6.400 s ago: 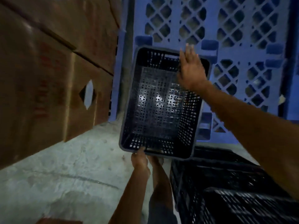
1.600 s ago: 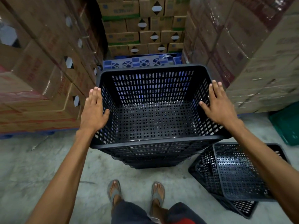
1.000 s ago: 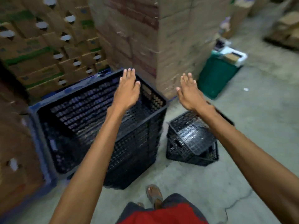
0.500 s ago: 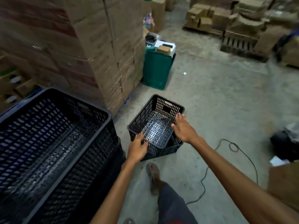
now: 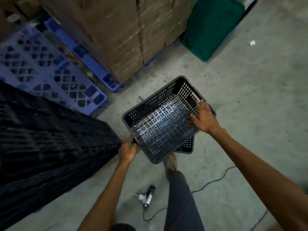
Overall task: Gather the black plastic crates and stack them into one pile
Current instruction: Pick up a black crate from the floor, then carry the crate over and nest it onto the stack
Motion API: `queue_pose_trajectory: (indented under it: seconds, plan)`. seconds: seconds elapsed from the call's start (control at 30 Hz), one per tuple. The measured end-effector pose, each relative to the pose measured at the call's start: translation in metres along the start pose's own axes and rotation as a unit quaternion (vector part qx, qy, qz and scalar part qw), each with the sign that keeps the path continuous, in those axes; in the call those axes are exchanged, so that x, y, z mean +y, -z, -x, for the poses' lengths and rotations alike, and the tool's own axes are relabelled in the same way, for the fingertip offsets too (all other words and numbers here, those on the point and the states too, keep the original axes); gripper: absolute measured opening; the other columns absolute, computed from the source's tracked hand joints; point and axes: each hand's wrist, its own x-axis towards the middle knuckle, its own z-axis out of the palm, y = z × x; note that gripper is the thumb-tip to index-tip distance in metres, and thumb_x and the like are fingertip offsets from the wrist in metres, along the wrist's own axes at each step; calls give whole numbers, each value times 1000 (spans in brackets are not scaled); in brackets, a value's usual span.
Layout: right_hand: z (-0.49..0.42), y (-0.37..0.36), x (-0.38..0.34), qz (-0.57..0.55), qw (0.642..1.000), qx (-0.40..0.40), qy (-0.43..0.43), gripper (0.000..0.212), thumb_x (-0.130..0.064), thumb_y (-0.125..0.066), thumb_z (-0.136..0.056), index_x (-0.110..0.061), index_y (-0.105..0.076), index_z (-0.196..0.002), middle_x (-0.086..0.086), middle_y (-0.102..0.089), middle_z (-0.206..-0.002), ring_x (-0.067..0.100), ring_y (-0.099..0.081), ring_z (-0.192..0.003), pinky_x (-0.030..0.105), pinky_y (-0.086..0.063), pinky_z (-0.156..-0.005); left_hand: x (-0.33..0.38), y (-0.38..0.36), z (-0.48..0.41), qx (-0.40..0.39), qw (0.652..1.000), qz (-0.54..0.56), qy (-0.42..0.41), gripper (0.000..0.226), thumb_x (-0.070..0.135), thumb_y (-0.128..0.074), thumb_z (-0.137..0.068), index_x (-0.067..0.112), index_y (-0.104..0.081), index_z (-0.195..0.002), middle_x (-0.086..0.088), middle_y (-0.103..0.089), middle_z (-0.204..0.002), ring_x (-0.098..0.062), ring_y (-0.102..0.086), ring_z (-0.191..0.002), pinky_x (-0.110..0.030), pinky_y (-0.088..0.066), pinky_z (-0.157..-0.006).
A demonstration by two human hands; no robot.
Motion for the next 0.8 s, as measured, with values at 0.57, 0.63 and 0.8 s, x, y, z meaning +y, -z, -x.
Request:
queue_pose_trajectory:
  seconds: [0.57, 0.63, 0.8]
  plan:
    - [-185, -68, 140, -92, 991, 93, -16, 34, -7, -46, -93, -8, -67, -120, 23, -72, -107, 43, -66, -98, 44, -51, -86, -28, -142, -115, 148, 929, 232, 247, 42, 33, -64, -92, -1, -68, -116, -22, -69, -117, -36, -66, -108, -48, -53, -96]
    - [-172, -49, 139, -131, 985, 109, -13, 32, -1, -44, -88, -9, -70, -105, 19, -75, -98, 37, -70, -92, 39, -55, -85, -23, -131, -104, 146, 923, 262, 242, 38, 28, -65, -92, -1, -68, -116, -20, -70, -116, -33, -67, -104, -46, -54, -94]
    - [-130, -8, 102, -177, 980, 77, 40, 40, -14, -50, -96, -4, -52, -134, 17, -73, -91, 29, -68, -91, 37, -52, -89, 5, -99, -67, 153, 939, 241, 194, 33, 20, -72, -86, -3, -71, -109, -20, -72, -111, -29, -68, -95, -39, -57, -88]
